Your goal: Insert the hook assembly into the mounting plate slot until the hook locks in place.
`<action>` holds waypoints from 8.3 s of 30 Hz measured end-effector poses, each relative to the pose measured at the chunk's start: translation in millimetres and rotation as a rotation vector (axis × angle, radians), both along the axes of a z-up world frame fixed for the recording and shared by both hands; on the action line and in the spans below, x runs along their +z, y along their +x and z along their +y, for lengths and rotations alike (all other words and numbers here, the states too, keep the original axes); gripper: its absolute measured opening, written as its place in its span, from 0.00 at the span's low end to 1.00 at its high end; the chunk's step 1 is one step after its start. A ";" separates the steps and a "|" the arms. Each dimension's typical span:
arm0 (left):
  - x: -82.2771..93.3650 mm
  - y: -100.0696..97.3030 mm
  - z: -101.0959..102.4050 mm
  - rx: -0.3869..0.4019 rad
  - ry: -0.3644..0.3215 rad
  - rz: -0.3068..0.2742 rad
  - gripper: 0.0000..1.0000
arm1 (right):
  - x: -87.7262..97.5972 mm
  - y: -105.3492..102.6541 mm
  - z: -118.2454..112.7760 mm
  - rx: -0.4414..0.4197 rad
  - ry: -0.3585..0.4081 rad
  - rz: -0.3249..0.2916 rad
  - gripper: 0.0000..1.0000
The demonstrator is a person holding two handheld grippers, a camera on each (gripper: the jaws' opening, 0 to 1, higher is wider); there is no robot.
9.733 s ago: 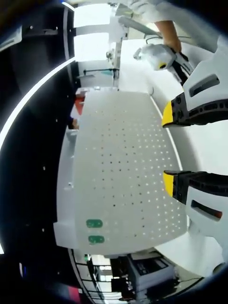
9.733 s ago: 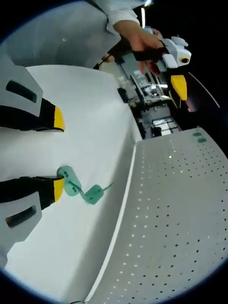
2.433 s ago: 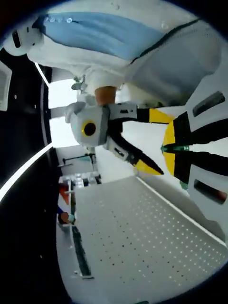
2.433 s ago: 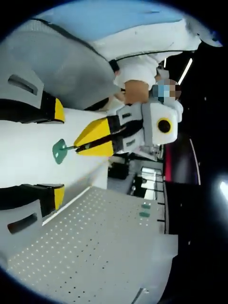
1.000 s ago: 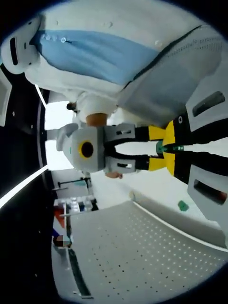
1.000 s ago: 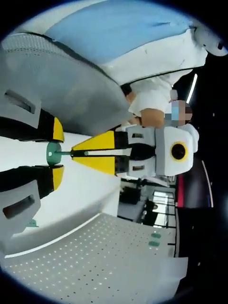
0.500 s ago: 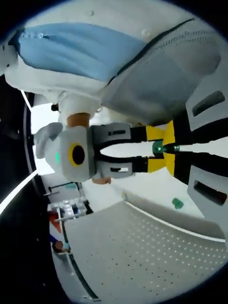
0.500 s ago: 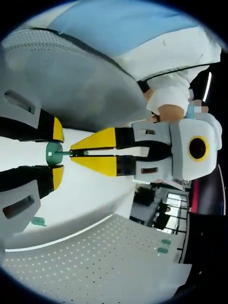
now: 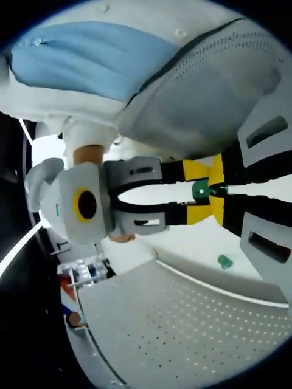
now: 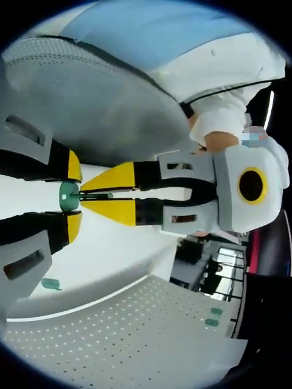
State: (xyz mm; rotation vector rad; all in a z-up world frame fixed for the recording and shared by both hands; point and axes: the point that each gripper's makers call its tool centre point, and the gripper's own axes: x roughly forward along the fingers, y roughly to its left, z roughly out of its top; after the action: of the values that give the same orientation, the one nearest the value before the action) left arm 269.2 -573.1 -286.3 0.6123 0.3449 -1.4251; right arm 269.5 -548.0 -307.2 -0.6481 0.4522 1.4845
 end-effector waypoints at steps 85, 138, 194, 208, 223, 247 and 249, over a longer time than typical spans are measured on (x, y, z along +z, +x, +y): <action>124.6 162.8 100.1 0.897 -0.431 -0.288 0.03 | 68.7 85.9 -45.1 -0.454 0.338 -0.175 0.60; 195.2 296.7 192.7 1.302 -0.704 -0.528 0.03 | 81.6 113.3 -76.6 -0.574 0.390 -0.220 0.62; 184.6 307.7 194.6 1.307 -0.607 -0.571 0.03 | 71.2 116.9 -75.9 -0.566 0.370 -0.194 0.60; 184.5 308.8 191.8 1.299 -0.533 -0.603 0.02 | 69.6 113.8 -77.2 -0.569 0.369 -0.194 0.60; 181.3 312.2 193.2 1.304 -0.499 -0.637 0.02 | 68.7 114.6 -79.3 -0.574 0.372 -0.192 0.60; 169.1 300.2 198.6 1.312 -0.514 -0.533 0.19 | 73.2 112.0 -73.9 -0.563 0.375 -0.206 0.59; 166.9 296.7 198.7 1.310 -0.524 -0.511 0.22 | 73.7 111.0 -73.2 -0.560 0.376 -0.205 0.59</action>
State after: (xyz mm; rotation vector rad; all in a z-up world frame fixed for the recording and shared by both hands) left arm 565.9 -374.5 -119.4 0.1820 -0.0766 -0.0481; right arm 380.5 -621.2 -233.5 -0.3291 0.1639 0.9230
